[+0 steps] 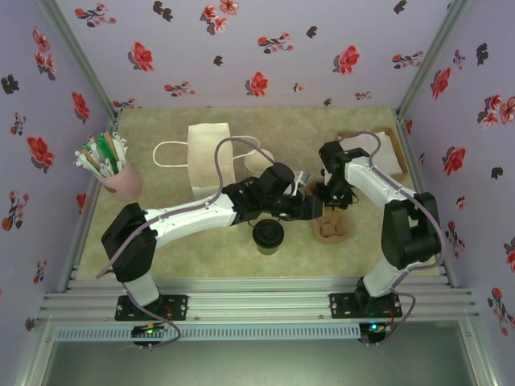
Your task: Pack the takeout coffee
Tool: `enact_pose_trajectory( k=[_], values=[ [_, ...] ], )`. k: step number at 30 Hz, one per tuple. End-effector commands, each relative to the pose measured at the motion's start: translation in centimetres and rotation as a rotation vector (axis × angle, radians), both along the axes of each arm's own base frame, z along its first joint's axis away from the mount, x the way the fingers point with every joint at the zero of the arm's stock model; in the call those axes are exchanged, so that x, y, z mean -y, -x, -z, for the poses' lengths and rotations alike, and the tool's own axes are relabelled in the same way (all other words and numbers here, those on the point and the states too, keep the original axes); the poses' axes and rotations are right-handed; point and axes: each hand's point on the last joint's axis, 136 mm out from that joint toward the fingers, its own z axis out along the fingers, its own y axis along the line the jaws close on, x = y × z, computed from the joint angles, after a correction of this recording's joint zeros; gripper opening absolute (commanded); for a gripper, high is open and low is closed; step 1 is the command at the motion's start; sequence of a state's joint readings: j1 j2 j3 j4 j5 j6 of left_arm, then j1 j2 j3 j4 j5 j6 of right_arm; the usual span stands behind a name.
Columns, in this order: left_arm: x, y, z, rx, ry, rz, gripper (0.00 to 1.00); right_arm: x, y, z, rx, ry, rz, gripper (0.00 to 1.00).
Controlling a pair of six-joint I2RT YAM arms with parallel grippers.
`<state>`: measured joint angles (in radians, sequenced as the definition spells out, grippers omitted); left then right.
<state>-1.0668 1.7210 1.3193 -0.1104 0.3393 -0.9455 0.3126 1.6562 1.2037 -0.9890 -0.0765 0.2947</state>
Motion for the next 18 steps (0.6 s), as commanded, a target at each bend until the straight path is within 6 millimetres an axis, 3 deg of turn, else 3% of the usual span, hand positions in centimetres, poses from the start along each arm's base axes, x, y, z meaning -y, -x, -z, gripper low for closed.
enact_pose_trajectory(
  k=[1, 7, 18],
  values=[
    [0.0, -0.4, -1.0, 0.031, 0.012, -0.003, 0.57, 0.1, -0.1, -0.1, -0.009, 0.029, -0.028, 0.47],
    [0.0, -0.5, -0.9, 0.027, 0.012, -0.001, 0.57, 0.1, 0.0, 0.0, -0.016, 0.031, -0.030, 0.43],
    [0.0, -0.5, -0.5, 0.020, 0.014, -0.006, 0.57, -0.4, -0.1, -1.8, 0.024, -0.005, -0.025, 0.34]
  ],
)
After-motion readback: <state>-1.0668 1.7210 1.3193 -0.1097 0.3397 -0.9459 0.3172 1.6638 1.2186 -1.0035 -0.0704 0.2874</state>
